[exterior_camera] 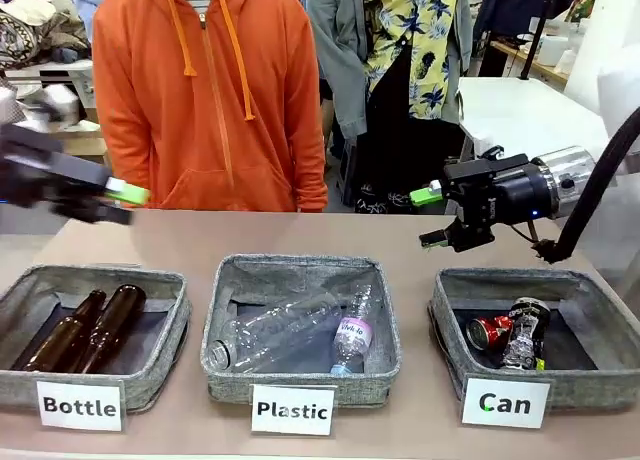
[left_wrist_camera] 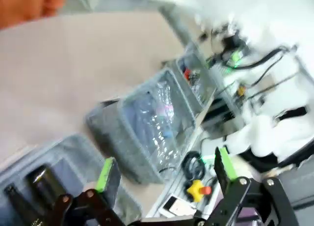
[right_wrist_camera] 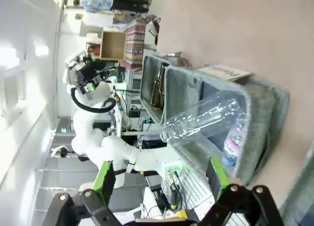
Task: Sort the can waste into the basket.
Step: Pick up the can waste from the table and place it in the right Fabric basket.
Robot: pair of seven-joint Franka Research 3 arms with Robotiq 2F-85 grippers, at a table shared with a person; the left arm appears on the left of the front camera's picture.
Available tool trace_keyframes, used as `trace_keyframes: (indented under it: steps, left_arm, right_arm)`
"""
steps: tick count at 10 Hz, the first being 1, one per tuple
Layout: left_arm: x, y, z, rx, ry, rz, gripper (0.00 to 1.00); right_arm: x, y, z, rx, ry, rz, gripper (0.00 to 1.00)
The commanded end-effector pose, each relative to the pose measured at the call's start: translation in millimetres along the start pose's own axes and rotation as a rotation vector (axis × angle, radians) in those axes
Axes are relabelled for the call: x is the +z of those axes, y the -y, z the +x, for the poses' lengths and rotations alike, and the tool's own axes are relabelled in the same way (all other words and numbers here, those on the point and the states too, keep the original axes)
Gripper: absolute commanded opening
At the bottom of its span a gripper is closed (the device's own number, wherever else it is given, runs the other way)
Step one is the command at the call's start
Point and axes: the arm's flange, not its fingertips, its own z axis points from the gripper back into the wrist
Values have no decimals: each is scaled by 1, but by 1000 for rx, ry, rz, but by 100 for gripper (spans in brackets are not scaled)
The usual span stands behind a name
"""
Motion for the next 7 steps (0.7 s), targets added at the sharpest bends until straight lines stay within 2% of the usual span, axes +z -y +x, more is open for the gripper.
trace_keyframes:
  steps: [1, 2, 7]
  left_arm:
    - [72, -41, -51, 102, 203, -110, 100]
    - [0, 0, 0, 0, 0, 0, 100]
    - [0, 0, 0, 0, 0, 0, 100]
  right_arm:
    - [26, 0, 6, -6, 89, 13, 100]
    - [0, 0, 0, 0, 0, 0, 100]
    - [0, 0, 0, 0, 0, 0, 100]
